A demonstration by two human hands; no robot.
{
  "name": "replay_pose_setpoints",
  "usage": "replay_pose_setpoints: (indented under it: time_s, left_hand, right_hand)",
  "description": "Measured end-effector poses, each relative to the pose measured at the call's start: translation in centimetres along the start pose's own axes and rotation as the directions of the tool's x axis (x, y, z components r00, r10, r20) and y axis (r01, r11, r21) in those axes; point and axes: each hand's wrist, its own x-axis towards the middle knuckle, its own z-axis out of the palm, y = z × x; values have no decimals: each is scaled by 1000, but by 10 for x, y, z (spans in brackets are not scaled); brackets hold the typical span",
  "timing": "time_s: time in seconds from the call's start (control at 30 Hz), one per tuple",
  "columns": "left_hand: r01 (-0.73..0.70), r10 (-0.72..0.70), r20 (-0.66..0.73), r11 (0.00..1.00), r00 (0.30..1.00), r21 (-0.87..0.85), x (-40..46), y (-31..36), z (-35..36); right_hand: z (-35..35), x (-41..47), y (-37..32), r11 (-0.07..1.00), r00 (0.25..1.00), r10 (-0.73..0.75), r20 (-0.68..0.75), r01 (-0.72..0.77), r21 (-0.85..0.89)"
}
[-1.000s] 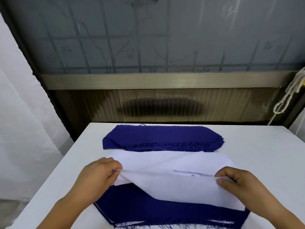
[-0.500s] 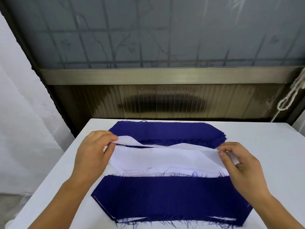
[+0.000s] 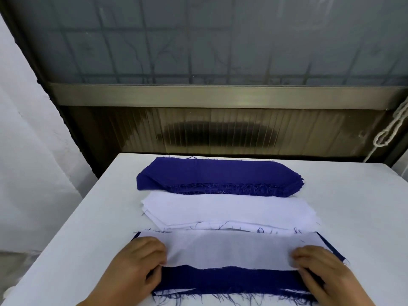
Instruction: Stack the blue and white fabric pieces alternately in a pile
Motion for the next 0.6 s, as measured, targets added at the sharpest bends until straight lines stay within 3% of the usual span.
replay_pose_setpoints:
  time_s: [0.43,0.6]
  left_hand:
    - [43,-40,120,999,992,-16,-7,2,-3]
    - [97,-93,159,995,983,-19,0,11,-14]
  right_hand:
    - [-1,-8,-4,1000,1000,13,14,-14,17]
    - [-6,-5,-9,996,995,87,40,-86,-21]
